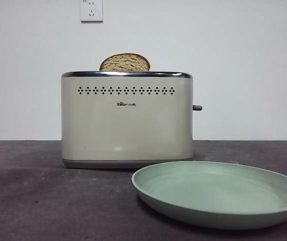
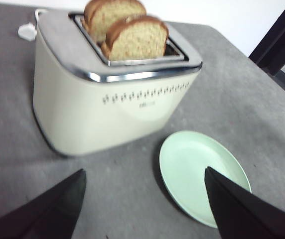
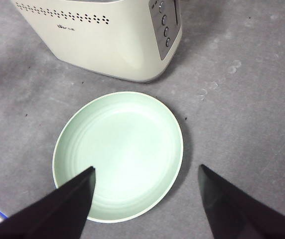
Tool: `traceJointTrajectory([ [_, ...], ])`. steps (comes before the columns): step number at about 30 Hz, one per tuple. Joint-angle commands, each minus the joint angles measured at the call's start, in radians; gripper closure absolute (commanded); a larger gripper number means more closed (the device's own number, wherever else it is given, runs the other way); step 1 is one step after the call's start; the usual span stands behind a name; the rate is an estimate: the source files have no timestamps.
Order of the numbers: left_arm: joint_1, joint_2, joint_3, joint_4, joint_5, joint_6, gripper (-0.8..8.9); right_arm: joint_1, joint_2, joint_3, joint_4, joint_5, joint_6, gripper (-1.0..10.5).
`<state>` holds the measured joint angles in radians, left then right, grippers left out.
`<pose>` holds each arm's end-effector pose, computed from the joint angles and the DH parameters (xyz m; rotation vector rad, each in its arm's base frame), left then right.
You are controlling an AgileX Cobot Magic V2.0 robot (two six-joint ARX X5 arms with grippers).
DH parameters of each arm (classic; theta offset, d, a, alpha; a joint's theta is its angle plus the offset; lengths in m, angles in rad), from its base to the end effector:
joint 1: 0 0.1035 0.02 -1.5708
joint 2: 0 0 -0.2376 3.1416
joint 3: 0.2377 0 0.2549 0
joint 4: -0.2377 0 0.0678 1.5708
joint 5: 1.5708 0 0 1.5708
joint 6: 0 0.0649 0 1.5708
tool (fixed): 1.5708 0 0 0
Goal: Take the bread from the toaster,put the bread on the plate,put the plate on the table
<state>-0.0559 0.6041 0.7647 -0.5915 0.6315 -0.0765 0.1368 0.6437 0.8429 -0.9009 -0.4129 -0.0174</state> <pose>0.1662 -0.0477 0.2871 -0.1971 0.4473 -0.6606 0.1531 0.0474 0.2718 0.0815 0.6988 0.5328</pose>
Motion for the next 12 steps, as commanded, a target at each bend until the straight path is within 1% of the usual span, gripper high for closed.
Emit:
traceJointTrajectory([
  [1,-0.018,0.055,0.054,0.047,0.005,0.043,4.22,0.003,0.009,0.018,0.007,0.002,0.012,6.1],
  [12,-0.13,0.395,0.306,0.142,-0.008,0.157,4.22,0.003,0.009,0.018,0.005,0.002,0.013,6.1],
])
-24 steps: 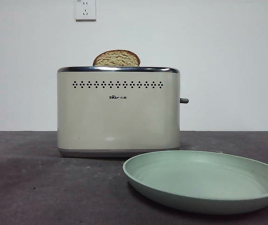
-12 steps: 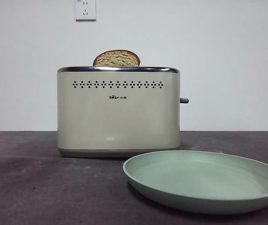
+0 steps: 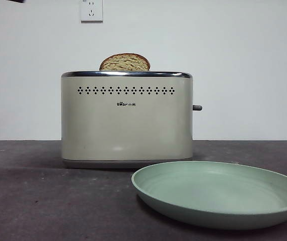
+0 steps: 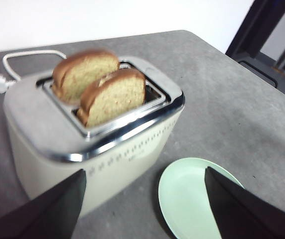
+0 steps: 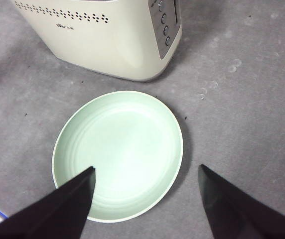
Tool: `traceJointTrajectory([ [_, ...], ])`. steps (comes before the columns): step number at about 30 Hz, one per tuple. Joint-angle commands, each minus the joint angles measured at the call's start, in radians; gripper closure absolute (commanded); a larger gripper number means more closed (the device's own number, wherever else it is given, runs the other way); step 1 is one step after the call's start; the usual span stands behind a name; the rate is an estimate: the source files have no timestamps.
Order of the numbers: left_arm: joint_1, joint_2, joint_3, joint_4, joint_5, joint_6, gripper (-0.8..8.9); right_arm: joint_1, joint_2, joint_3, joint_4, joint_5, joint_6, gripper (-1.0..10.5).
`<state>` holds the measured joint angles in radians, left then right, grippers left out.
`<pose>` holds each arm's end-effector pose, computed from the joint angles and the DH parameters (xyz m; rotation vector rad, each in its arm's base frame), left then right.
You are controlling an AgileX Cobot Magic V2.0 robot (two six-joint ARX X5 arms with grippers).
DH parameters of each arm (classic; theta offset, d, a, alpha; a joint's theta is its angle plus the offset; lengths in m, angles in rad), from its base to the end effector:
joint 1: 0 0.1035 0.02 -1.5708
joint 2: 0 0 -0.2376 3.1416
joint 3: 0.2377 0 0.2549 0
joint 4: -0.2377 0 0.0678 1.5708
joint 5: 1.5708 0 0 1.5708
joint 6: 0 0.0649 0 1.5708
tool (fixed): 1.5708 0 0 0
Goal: Take the bread from the toaster,put the bread on the plate,put the plate on the table
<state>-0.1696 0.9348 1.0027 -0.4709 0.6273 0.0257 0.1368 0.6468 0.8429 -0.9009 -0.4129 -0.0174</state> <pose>0.2229 -0.0768 0.3241 -0.0699 0.3927 -0.7908 0.1536 0.0474 0.2714 0.0819 0.7020 0.5326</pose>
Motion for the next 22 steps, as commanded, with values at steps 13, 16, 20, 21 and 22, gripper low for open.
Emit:
traceJointTrajectory([
  [13,-0.114,0.499,0.431,0.02,-0.007,0.166,4.23,0.003,0.006,0.018,-0.017,0.003,0.013,6.1],
  [16,-0.134,0.569,0.472,0.023,-0.008,0.195,4.23,0.003,0.006,0.018,-0.022,0.003,0.014,6.1],
  [20,-0.161,0.643,0.506,0.023,-0.059,0.232,4.23,0.003,0.006,0.018,-0.032,0.003,0.014,6.1],
  [21,-0.166,0.657,0.511,0.024,-0.071,0.243,4.23,0.003,0.006,0.018,-0.036,0.002,0.014,6.1],
  [22,-0.17,0.67,0.514,0.025,-0.079,0.254,4.23,0.003,0.006,0.018,-0.04,0.003,0.014,6.1],
])
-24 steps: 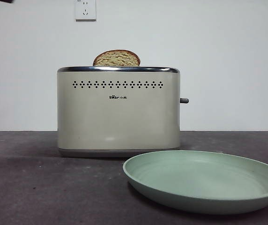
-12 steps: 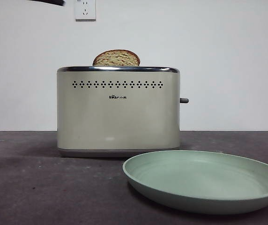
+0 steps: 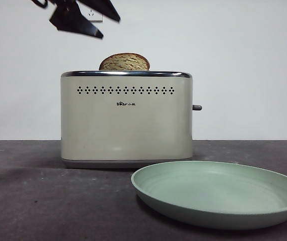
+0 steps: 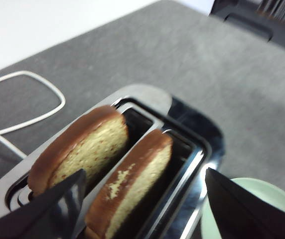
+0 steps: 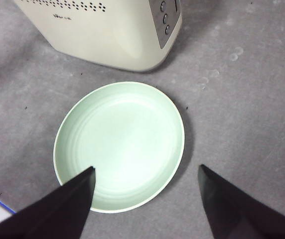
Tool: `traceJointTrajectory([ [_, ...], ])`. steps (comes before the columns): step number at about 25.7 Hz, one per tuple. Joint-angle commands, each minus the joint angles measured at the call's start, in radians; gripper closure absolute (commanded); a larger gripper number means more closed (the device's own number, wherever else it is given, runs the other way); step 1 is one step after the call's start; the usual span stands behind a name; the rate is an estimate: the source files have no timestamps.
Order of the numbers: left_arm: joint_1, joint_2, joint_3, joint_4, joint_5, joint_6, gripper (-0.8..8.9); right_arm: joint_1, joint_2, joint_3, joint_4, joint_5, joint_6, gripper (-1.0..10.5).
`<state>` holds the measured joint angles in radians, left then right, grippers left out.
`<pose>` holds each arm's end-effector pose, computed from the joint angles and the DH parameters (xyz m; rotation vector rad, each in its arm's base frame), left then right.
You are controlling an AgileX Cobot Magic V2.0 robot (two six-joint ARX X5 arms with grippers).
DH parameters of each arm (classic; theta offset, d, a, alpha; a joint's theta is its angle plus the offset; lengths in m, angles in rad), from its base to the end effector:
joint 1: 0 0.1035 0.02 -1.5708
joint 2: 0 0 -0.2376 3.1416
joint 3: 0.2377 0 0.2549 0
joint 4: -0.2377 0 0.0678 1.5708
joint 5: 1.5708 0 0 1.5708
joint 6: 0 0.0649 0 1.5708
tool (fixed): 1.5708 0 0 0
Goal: Take the bread from the toaster,put the bread on the plate,put the plate on the table
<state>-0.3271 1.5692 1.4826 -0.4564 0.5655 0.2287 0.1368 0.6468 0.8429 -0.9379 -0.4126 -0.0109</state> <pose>0.3454 -0.1539 0.3161 0.1413 0.4545 -0.9285 0.1505 0.0470 0.2679 0.0931 0.7408 0.5277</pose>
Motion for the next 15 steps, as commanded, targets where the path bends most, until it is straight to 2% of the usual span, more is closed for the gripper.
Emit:
traceJointTrajectory([
  [1,-0.016,0.049,0.036,0.013,-0.025,0.061,4.23,0.003,0.006,0.018,-0.007,0.002,0.008,6.1],
  [12,-0.049,0.155,0.044,0.03,-0.077,0.123,4.25,0.003,0.006,0.017,-0.024,0.002,0.007,6.1],
  [15,-0.057,0.163,0.044,0.029,-0.103,0.123,5.0,0.003,0.006,0.017,-0.028,0.002,0.007,6.1],
])
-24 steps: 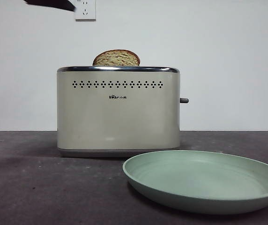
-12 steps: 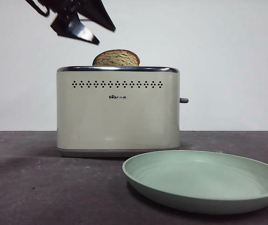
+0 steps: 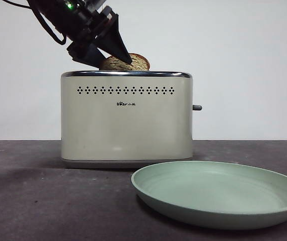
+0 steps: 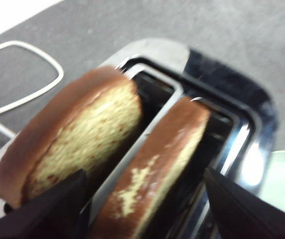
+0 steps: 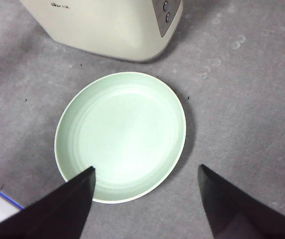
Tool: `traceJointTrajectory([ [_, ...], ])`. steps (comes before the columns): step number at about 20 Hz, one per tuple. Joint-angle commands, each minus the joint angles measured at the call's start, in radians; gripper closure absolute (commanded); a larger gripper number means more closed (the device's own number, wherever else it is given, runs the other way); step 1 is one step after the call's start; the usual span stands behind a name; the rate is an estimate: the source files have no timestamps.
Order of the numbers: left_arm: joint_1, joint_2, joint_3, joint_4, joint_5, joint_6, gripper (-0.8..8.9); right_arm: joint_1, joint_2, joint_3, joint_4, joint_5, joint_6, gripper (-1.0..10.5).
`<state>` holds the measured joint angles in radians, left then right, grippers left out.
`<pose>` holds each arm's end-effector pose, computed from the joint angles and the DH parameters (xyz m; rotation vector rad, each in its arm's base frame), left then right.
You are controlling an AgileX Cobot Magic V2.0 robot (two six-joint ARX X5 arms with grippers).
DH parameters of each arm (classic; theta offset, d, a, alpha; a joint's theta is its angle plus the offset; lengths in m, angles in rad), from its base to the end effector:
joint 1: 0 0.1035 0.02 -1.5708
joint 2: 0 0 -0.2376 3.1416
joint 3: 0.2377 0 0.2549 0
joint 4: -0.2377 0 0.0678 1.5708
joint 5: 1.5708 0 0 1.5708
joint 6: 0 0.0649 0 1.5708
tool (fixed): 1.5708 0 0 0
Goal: Take the bread from the toaster,put the bread on the plate,put the plate on the table
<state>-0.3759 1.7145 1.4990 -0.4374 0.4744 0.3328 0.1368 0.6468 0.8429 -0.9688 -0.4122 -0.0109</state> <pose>0.3692 -0.1776 0.2680 0.2679 0.5284 -0.9221 0.1478 0.0466 0.2650 0.0973 0.7718 0.5253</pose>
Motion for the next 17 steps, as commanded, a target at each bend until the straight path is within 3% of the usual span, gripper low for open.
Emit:
traceJointTrajectory([
  [1,-0.013,0.017,0.028,0.009,-0.031,0.019,5.48,0.003,0.006,0.017,0.003,0.002,0.007,6.1],
  [4,-0.015,0.017,0.028,0.005,-0.046,0.018,7.03,0.003,0.006,0.017,0.003,0.002,0.007,6.1],
  [8,-0.015,0.016,0.029,0.004,-0.046,0.015,8.09,0.003,0.006,0.017,0.003,0.002,0.007,6.1],
  [17,-0.015,-0.064,0.064,0.008,-0.045,0.014,8.11,0.003,0.006,0.017,0.003,0.002,0.007,6.1],
])
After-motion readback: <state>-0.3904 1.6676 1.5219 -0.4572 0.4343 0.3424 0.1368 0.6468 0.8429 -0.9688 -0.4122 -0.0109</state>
